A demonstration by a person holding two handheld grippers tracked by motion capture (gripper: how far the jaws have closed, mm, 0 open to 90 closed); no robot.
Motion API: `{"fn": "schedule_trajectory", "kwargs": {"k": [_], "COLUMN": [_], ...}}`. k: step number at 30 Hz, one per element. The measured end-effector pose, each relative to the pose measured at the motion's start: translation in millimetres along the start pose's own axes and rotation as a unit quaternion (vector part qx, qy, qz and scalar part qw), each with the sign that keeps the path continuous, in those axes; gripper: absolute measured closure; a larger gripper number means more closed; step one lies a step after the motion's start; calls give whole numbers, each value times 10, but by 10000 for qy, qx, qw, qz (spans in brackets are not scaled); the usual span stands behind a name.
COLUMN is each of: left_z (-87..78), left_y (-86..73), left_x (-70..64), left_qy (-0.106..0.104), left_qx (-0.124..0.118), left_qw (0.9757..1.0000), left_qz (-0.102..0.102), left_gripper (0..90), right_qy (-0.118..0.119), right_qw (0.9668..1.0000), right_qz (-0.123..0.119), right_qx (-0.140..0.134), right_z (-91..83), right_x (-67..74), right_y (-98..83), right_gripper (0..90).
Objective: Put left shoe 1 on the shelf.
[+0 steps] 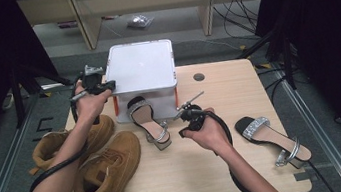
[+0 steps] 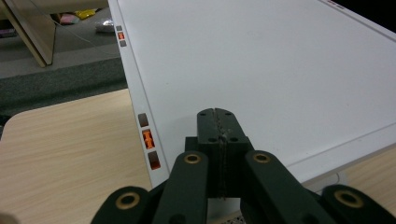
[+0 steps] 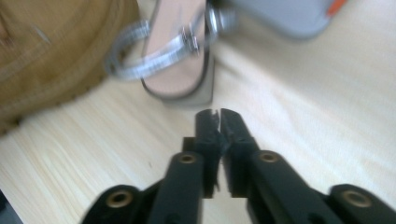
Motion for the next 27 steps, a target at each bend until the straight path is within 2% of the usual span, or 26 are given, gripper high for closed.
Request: {"fn": "schedule_trajectory", "kwargs": {"k": [1,2,4,7,8,9,10,11,12,14,15,16,19,20,21,22,23,24,25,26,27], "left_z": [-1,2,-3,1,-6,-2,-1,-7,1,-6,4,5,1,1,1,1,1,1,1,1,1], "left_y": [-2,1,-5,-1,-8,-4,-3,-8,0,-8,4,3,-2,-1,-2,-2,-2,-2,-2,-3,-2], "left_x": [1,-2,3,-1,8,2,0,6,-3,8,-6,-6,-3,-3,-3,-3,-3,-3,-3,-2,-2], "left_qy": [-3,-1,-2,-1,-5,-1,6,4,5,-6,-11,-16,-4,-1,0,2,1,-1,-1,0,-2], "left_qx": [9,-10,9,-16,34,7,0,33,-18,34,-33,-34,-19,-19,-15,-15,-17,-21,-24,-21,-22], "left_qw": [10000,10000,10000,10000,10000,10000,10000,10000,10000,10000,10000,10000,10000,10000,10000,10000,10000,10000,10000,10000,10000], "left_qz": [14,-10,22,-21,52,10,9,61,-23,41,-76,-79,-29,-23,-16,-18,-23,-29,-34,-24,-30], "left_gripper": [890,890,891,890,890,890,890,890,890,891,891,890,890,890,890,890,890,890,891,890,890], "right_qy": [-8,25,63,130,125,60,27,39,44,56,36,7,-21,-76,-132,-178,-186,-176,-183,-231,-211], "right_qw": [9999,9999,9996,9993,9993,9992,9996,9990,9990,9992,9987,9985,9986,9993,9991,9980,9988,9982,9990,9975,9982], "right_qz": [-105,-51,-217,-277,-318,-383,-240,-443,-453,-385,-504,-546,-525,-364,-412,-590,-438,-553,-391,-626,-535], "right_qx": [57,131,184,210,161,97,121,-10,-47,3,-22,-16,-60,-5,-38,-112,-68,-156,-124,-214,-159], "right_z": [33,71,158,263,291,312,320,343,361,400,424,449,521,533,561,585,602,622,635,656,668], "right_x": [-10,12,37,121,146,155,192,194,213,253,247,245,237,247,233,204,216,203,223,199,217], "right_y": [-45,-96,-168,-240,-240,-227,-230,-194,-175,-161,-142,-134,-116,-129,-118,-94,-101,-72,-74,-35,-35], "right_gripper": [900,900,900,900,900,900,900,900,900,900,900,900,900,900,900,900,900,900,900,900,900]}}
Point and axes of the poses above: each handheld gripper's, and its own axes: z roughly forward along the jaws, y roughly out of its top, x roughly to its left, the point moved 8 cm from there along z, roughly forward along the jaws, and after that the axes turned 8 degrees about y, right-handed, at the moved point
